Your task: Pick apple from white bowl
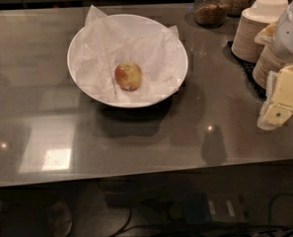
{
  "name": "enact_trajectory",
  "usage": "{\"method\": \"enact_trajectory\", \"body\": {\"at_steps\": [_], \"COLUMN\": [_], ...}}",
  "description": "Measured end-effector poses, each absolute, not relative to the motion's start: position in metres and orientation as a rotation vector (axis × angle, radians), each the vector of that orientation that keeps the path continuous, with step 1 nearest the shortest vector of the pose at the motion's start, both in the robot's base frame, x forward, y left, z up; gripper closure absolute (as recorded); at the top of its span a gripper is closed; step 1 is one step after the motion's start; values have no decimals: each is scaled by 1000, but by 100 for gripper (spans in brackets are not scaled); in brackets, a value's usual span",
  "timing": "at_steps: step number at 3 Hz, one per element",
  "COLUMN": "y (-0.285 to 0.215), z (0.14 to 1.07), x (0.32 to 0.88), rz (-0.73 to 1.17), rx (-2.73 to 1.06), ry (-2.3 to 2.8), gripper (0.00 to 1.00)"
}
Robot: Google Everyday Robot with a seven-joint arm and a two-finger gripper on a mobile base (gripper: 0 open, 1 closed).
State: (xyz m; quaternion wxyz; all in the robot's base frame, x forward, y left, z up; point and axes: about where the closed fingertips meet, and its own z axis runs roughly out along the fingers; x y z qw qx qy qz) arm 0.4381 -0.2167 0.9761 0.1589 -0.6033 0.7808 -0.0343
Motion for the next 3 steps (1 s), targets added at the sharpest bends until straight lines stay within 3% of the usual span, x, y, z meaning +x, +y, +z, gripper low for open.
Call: {"method": "enact_trajectory", "body": {"at_steps": [1,3], "y": [-217,-171], "z": [976,977], "x": [438,475], "rz": [-98,14], "rx": [-1725,-1688], "ry": [2232,2064], "gripper": [0,0]}}
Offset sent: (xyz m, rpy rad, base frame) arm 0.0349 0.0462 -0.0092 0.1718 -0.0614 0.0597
